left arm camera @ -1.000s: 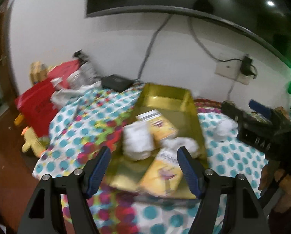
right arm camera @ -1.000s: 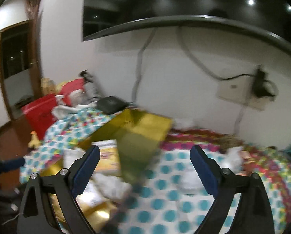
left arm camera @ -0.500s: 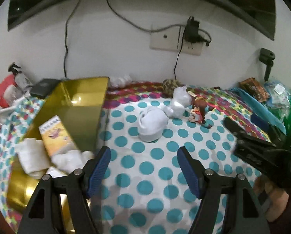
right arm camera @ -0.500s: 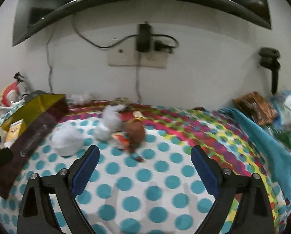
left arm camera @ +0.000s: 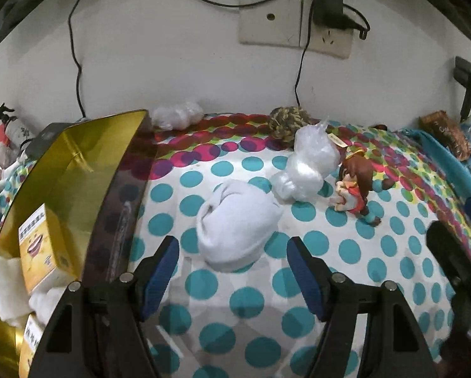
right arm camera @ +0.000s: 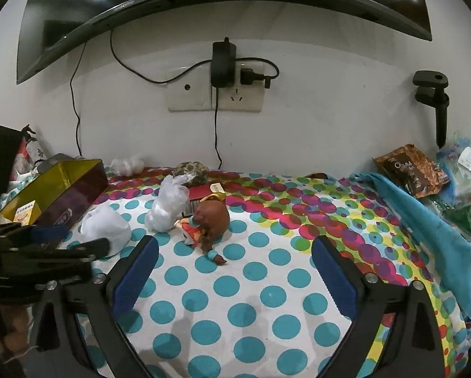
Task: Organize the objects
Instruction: 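Move the left gripper to the white knit hat and grasp it, then hold the white hat with the left gripper while the right gripper grasps the figurine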
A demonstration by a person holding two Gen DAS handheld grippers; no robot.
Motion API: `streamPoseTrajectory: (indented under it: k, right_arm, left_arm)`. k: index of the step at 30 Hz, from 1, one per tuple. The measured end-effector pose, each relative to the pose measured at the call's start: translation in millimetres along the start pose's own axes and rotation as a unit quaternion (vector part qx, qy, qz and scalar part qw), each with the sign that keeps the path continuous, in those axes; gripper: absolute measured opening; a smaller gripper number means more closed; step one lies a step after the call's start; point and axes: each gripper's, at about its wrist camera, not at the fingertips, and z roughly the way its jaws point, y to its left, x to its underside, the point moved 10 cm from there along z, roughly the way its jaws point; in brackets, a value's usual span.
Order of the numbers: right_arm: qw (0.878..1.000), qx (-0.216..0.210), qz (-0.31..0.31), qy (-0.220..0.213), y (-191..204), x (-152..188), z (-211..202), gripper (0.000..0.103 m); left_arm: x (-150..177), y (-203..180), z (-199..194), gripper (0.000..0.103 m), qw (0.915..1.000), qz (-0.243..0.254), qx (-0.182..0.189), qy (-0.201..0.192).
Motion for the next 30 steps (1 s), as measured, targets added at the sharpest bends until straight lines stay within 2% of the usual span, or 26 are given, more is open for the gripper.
streamPoseTrajectory:
  k: [7,14,17,18,19,20,26,30]
  right_arm:
    - [1.000,-0.006,0.011,0.014,-3.2,3.1,6.4,0.099]
    - [1.000,-0.006,0.008,0.015,-1.3,4.0,6.5,0.099]
    - [1.000,-0.005,0.010,0.018,-0.8,5.3,7.8,0.099]
    - [1.000,-0.004,0.010,0.018,-0.4,5.6,8.0,0.099]
    - [1.000,-0.005,0.010,0.018,-0.4,5.7,8.2,0.099]
    - [1.000,-0.003,0.010,0.018,-0.6,5.8,8.1,0.099]
    - [1.000,-0.003,0.014,0.022,-2.5,7.4,9.9,0.099]
    - [1.000,-0.005,0.014,0.025,-3.0,8.6,10.6,0.099]
  left_arm:
    - [-4.8,2.6,16.5,0.073,0.9998,0.003,-0.019,0.003]
    - [-7.5,-4.3,15.1,0.073,0.9999,0.009,-0.005,-0.008]
    - [-7.2,-2.4,18.0,0.073,1.0000,0.002,0.000,0.000]
    - [-6.8,-1.0,19.9,0.066,1.0000,-0.002,0.000,0.005]
    - [-6.4,-0.1,20.9,0.054,1.0000,-0.004,0.001,0.008]
    - [-6.4,-0.3,21.1,0.051,0.9999,-0.005,0.005,0.008]
    - [-12.3,-5.5,4.0,0.047,0.9995,0.004,0.008,-0.031]
    - [-16.1,-5.0,-5.9,0.047,0.9984,0.009,-0.009,-0.056]
